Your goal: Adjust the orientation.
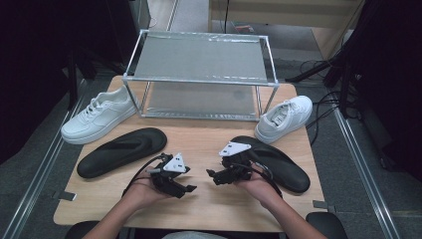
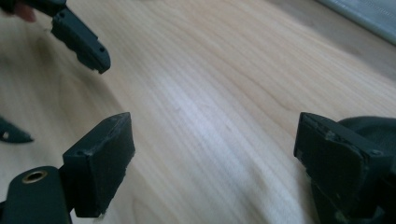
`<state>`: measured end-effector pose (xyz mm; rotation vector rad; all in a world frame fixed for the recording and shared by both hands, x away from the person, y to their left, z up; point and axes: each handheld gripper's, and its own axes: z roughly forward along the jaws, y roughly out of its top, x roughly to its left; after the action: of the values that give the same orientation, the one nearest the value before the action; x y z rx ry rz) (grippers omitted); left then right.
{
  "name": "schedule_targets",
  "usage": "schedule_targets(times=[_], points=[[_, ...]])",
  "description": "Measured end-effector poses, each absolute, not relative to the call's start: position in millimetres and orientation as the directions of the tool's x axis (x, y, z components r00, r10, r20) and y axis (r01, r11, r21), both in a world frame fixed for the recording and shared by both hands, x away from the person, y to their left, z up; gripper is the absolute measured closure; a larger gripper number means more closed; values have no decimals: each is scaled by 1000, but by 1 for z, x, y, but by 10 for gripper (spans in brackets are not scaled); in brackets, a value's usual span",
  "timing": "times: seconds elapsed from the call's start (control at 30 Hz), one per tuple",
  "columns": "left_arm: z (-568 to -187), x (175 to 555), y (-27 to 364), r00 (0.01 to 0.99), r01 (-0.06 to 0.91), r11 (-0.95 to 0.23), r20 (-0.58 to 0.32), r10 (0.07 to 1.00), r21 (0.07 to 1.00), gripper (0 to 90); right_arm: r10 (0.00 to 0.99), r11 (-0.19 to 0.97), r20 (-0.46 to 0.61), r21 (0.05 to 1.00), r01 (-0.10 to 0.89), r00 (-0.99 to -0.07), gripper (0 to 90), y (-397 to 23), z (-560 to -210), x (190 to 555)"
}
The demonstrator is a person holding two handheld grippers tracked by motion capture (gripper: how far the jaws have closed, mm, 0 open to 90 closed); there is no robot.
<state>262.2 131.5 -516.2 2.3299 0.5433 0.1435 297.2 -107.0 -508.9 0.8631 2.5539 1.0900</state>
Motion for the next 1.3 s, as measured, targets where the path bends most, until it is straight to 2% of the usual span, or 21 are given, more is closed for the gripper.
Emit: schedule_targets(times=[0.07,0.2,0.27,0.37,0.43,0.5,0.7,0.8,0.87,0.97,1.13,1.2,1.3], points=[[-515,262,131,895,358,-647,-50,444,673,355,595,556,4,719,416,-804,129,-108,-508,295],[-510,268,134,859,471,-632,-159,486,615,441,577,538,44,731,420,-815,134,-110,-504,297],[-510,270,138,847,497,-617,-184,499,610,450,584,523,69,730,440,-809,134,-110,-501,298],[-509,271,142,840,500,-612,-171,515,614,446,527,529,116,731,431,-842,144,-114,-498,300],[-509,273,144,835,507,-605,-175,522,614,437,527,520,94,750,408,-844,202,-116,-493,299],[-510,276,145,830,513,-600,-177,529,614,420,526,519,52,771,369,-849,212,-118,-491,296],[-510,284,148,828,498,-577,-157,538,648,411,522,532,48,762,369,-851,166,-124,-492,297],[-510,287,147,800,534,-562,-162,578,632,442,531,558,37,737,382,-846,233,-126,-495,299],[-503,285,145,819,511,-541,-189,541,668,443,517,564,45,734,379,-855,299,-127,-495,298],[-499,285,144,840,480,-563,-168,515,673,436,497,572,32,739,354,-867,385,-126,-493,295],[-498,289,155,816,529,-530,-225,532,663,437,473,549,27,773,319,-880,429,-123,-490,292],[-496,283,156,834,497,-562,-183,521,661,431,464,549,32,774,316,-885,448,-124,-490,292],[-492,278,162,841,481,-562,-173,512,673,421,480,550,35,767,331,-876,476,-126,-490,293]])
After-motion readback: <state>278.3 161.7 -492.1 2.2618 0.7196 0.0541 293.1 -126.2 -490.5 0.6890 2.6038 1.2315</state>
